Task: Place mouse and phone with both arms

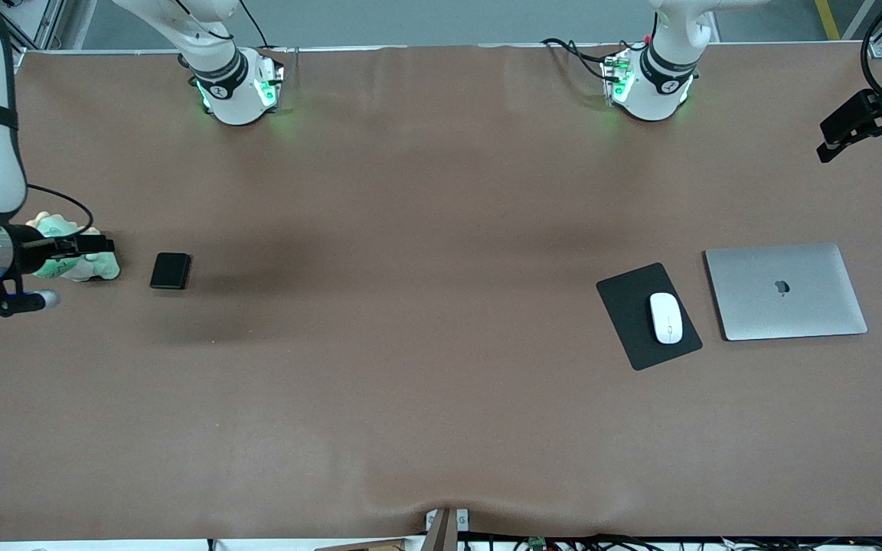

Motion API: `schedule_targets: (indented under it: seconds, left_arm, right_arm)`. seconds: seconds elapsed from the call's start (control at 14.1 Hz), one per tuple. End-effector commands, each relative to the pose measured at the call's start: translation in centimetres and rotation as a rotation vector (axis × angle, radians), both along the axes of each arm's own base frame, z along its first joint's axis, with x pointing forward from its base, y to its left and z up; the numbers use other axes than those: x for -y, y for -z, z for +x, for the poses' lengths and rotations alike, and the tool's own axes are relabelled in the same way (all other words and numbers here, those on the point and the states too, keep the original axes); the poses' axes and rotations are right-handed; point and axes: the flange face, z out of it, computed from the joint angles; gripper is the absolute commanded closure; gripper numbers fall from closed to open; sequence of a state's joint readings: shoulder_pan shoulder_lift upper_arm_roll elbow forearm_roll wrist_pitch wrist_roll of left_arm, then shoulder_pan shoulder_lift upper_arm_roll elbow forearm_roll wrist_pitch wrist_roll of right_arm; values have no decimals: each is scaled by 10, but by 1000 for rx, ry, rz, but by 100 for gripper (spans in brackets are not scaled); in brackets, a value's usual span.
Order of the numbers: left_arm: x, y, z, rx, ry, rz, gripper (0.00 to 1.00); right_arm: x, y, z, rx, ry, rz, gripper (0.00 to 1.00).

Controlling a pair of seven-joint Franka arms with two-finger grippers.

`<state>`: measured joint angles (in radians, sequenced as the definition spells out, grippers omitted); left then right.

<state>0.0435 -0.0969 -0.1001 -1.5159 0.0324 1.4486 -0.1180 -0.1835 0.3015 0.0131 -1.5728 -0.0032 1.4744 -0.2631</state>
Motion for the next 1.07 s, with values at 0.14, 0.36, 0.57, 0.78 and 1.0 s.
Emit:
schedule_targets:
  seconds: [0.14,0.36,0.57,0.78,1.0]
  left_arm:
    - [4,-7,-7,-11,-83,-48,0]
    - [6,-6,-8,-14,-104,-52,0]
    - [17,-5,-8,-14,-89,-50,0]
    - [17,-3,-6,-19,-74,-49,0]
    - [14,-5,-5,-13,-83,-48,0]
  right_arm:
    - [6,-65,-1,21,-7,-9,0]
    - [-2,-90,-5,54,-15,-8,0]
    - [-23,-131,-22,80,-40,51,0]
    - [-39,-170,-38,137,-55,29,0]
    - [-56,-203,-55,193,-76,33,0]
